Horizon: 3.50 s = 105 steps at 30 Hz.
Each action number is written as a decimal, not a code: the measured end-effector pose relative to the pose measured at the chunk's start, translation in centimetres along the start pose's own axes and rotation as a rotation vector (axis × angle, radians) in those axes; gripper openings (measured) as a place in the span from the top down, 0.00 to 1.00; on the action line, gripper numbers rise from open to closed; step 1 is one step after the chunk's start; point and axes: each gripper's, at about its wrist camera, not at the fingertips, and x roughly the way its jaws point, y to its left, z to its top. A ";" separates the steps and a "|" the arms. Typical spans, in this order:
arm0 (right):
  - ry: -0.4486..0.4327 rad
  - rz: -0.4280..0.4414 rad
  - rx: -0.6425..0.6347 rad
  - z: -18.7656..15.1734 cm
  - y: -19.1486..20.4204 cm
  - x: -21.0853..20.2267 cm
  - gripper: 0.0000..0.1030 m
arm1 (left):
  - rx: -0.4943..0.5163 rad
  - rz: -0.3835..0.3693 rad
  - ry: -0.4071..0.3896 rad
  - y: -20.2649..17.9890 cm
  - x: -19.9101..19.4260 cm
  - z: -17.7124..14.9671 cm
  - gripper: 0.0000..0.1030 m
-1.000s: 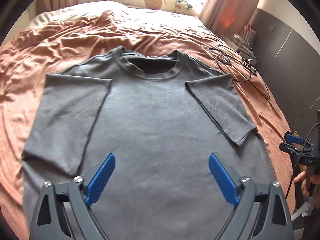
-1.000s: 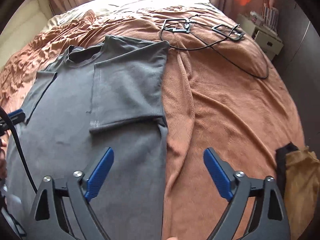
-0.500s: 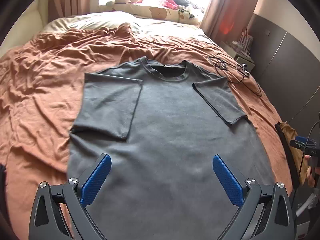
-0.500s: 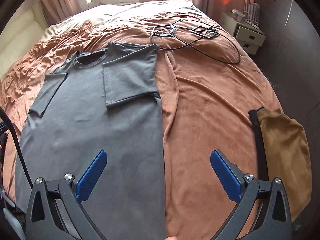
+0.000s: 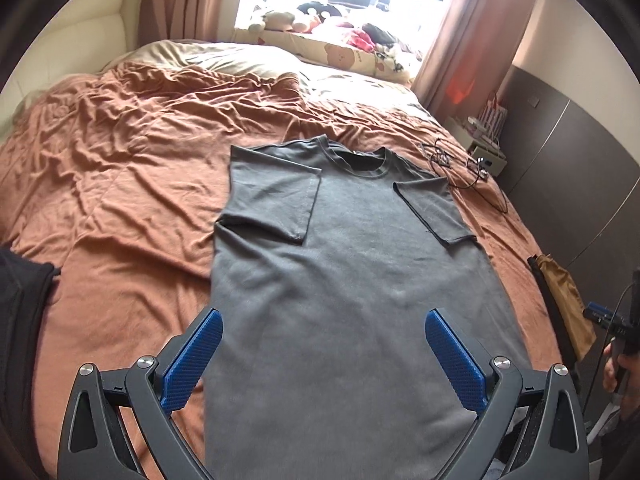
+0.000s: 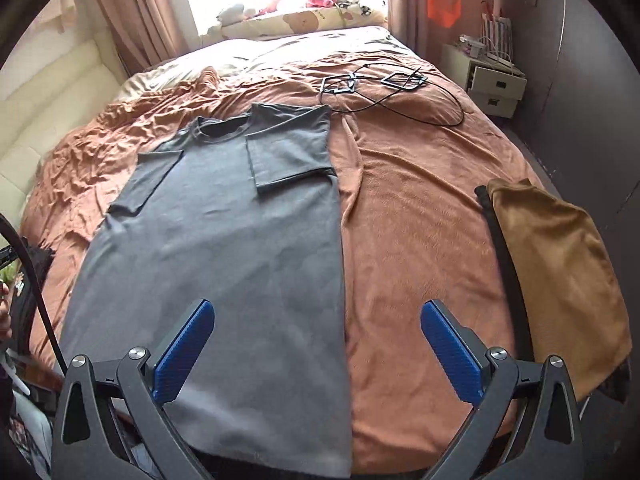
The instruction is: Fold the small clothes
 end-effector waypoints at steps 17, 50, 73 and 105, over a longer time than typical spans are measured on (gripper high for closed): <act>-0.033 0.041 0.012 -8.1 -0.3 -5.1 0.01 | -0.118 0.022 -0.037 4.9 -8.3 -9.9 0.05; -0.147 0.137 0.242 -18.5 -5.4 -6.3 0.01 | -0.423 -0.038 -0.045 12.0 -6.8 -24.4 0.17; -0.036 0.263 0.473 -18.8 -8.9 3.3 0.24 | -0.586 -0.124 0.072 13.1 -1.8 -22.6 0.40; -0.107 0.591 0.784 -22.8 -9.7 9.6 0.60 | -0.889 -0.306 -0.009 13.2 -1.9 -25.4 0.54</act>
